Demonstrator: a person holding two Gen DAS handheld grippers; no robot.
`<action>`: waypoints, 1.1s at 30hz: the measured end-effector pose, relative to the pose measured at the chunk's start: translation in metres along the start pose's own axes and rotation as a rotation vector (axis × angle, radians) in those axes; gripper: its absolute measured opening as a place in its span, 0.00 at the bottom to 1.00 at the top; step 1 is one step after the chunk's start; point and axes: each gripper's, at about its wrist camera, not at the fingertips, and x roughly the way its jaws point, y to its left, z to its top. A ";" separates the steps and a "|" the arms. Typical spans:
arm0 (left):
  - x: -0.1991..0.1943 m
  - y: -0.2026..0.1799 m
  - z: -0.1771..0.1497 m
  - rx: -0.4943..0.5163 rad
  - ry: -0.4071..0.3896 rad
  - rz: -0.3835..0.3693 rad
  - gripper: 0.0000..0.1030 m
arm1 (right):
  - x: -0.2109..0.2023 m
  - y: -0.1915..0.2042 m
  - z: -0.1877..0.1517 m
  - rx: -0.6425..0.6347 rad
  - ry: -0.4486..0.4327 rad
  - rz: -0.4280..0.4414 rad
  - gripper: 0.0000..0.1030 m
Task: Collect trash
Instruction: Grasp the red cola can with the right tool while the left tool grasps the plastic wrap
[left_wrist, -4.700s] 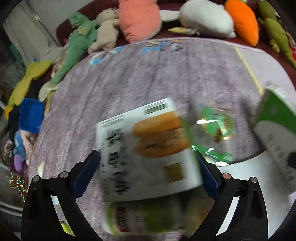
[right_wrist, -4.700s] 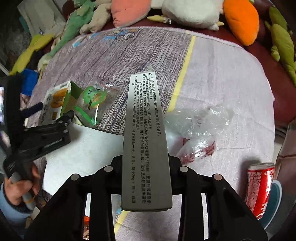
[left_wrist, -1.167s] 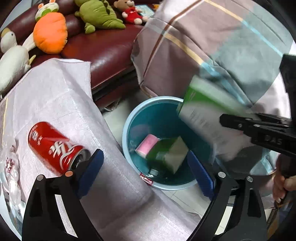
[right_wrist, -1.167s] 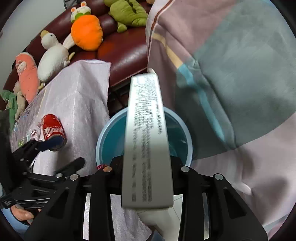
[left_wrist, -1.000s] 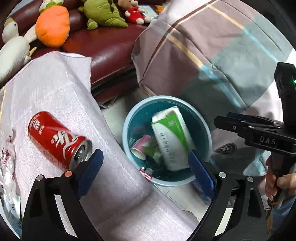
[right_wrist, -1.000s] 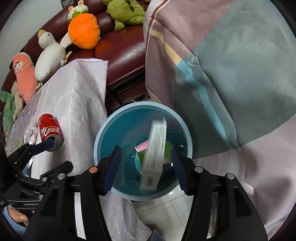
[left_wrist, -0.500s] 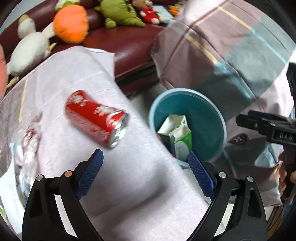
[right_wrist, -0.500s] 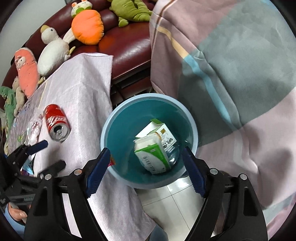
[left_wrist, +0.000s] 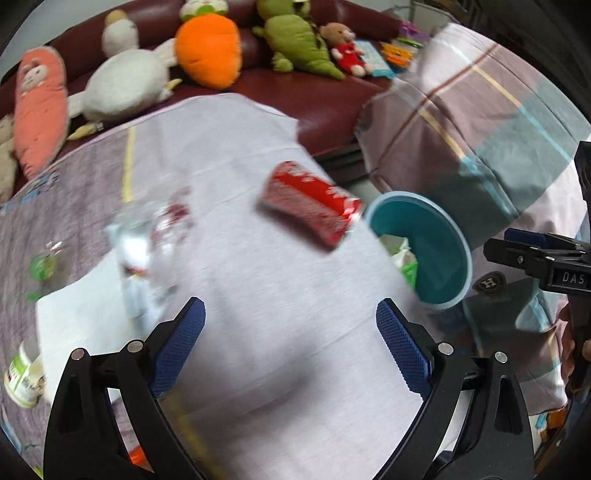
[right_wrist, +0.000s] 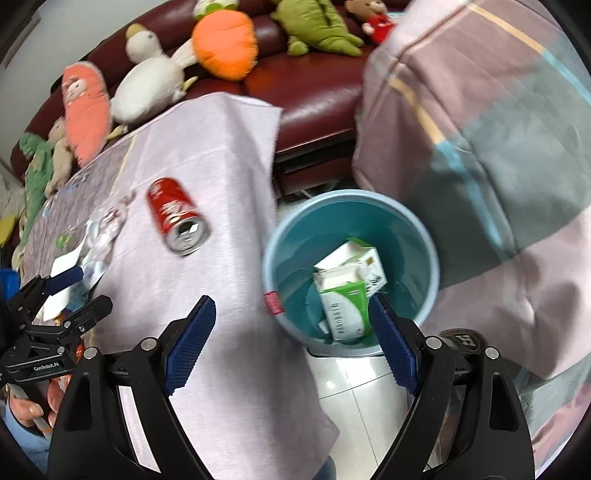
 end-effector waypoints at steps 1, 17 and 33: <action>-0.004 0.008 -0.003 -0.009 -0.005 0.008 0.92 | 0.001 0.011 0.000 -0.017 0.003 0.003 0.79; -0.028 0.136 -0.022 -0.165 -0.032 0.082 0.94 | 0.028 0.114 0.022 -0.214 0.064 0.007 0.79; 0.016 0.159 0.016 -0.191 0.015 0.061 0.94 | 0.136 0.153 0.092 -0.382 0.167 -0.019 0.70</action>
